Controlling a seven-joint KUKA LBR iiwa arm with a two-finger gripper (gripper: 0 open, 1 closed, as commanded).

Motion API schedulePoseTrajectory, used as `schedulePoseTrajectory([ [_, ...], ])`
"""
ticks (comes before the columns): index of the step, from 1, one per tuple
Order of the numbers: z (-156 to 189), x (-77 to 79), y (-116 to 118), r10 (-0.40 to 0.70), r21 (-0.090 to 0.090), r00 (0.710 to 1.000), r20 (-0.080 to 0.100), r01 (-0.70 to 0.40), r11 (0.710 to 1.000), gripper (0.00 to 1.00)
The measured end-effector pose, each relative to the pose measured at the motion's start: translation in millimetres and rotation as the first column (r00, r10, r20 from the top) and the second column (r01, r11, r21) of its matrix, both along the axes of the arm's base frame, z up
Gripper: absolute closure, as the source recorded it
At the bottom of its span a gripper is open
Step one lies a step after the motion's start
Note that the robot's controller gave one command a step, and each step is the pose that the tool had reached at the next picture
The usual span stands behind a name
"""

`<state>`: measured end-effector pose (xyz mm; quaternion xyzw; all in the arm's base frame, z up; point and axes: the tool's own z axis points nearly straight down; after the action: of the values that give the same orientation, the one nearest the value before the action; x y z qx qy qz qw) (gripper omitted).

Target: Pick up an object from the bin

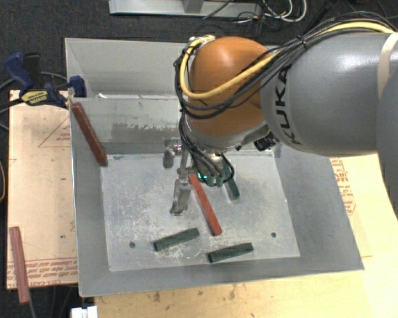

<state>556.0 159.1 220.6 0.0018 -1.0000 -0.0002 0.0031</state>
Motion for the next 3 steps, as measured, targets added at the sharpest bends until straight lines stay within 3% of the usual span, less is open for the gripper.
schedulePoseTrajectory([
  [1,-149.6,-69.7,-25.3,0.274,0.0,0.962,0.023,-0.274,0.962,0.0],
  [2,-119.3,-55.9,-33.9,0.24,0.0,0.971,0.012,-0.24,0.971,0.0],
  [3,-112.2,-49.9,-37.4,0.136,0.001,0.991,0.009,-0.136,0.991,0.0],
])
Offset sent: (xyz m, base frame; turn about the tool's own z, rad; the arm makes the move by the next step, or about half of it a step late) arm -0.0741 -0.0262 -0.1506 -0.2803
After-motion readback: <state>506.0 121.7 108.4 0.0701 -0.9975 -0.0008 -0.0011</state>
